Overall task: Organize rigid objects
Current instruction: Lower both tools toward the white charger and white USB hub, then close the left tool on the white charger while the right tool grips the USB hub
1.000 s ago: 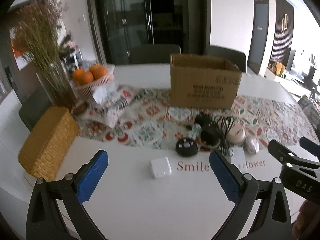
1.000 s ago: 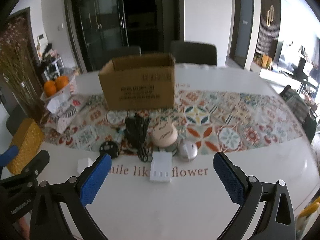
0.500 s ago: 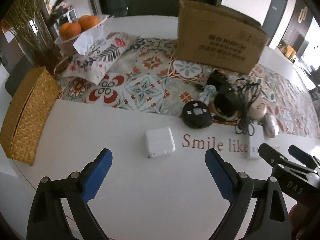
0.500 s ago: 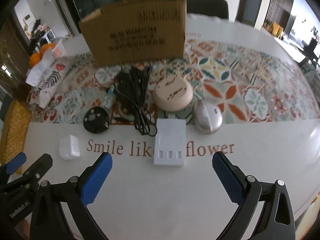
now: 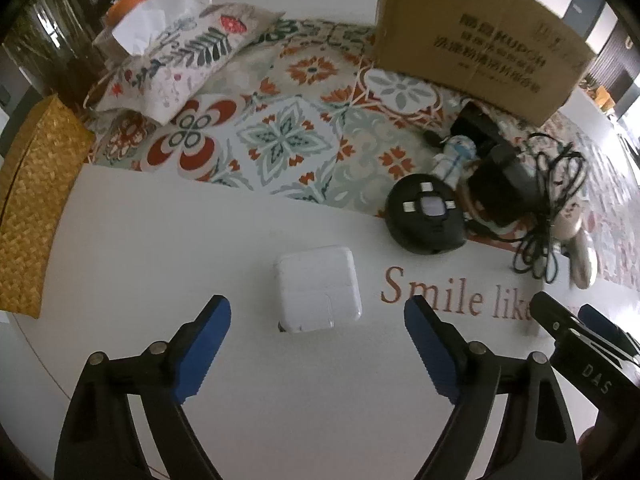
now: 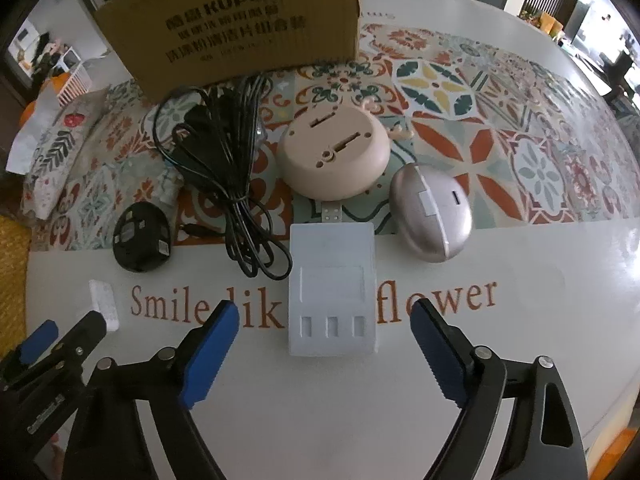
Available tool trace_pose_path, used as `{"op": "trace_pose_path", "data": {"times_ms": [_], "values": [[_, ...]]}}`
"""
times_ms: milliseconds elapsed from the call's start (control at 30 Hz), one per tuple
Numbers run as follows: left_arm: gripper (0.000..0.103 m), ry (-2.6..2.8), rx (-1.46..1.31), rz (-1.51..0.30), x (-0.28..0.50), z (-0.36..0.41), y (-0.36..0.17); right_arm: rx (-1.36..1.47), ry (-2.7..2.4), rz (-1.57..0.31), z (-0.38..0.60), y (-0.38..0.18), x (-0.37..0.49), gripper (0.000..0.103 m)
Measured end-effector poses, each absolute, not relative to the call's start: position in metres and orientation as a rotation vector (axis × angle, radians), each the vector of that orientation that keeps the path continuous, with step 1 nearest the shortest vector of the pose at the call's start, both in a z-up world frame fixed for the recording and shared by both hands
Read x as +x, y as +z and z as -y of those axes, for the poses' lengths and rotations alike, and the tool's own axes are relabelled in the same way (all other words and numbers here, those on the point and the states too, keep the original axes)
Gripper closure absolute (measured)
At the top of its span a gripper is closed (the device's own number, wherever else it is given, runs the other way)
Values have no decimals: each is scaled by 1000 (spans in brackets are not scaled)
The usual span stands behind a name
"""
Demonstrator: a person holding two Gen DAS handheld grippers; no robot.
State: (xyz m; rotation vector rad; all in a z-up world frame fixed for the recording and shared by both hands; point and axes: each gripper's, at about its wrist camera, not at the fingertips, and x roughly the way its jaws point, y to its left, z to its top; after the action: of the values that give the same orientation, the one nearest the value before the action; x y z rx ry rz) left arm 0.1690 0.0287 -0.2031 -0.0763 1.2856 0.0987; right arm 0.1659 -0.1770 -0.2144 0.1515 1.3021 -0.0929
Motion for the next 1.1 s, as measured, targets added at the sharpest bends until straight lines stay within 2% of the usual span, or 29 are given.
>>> {"op": "trace_pose_path", "data": {"times_ms": [400,467,533,600,667,1100], "values": [[33,118,-72,-1324,187,-28,-225,153,-115,-1334,180,-234,178,31],[40,120,-69,-1330,190,-28,-228,140,-126,-1329,179,-236,179,34],[43,117,-74,-1337,192,-29,-231,129,-124,-1323,177,-236,181,36],[47,108,-78,-1333,192,-28,-231,117,-123,-1316,173,-237,185,41],[57,105,-67,-1323,192,-26,-230,113,-122,-1309,173,-236,182,53],[58,19,-39,-1286,172,-6,-223,143,-75,-1273,187,-223,169,54]]}}
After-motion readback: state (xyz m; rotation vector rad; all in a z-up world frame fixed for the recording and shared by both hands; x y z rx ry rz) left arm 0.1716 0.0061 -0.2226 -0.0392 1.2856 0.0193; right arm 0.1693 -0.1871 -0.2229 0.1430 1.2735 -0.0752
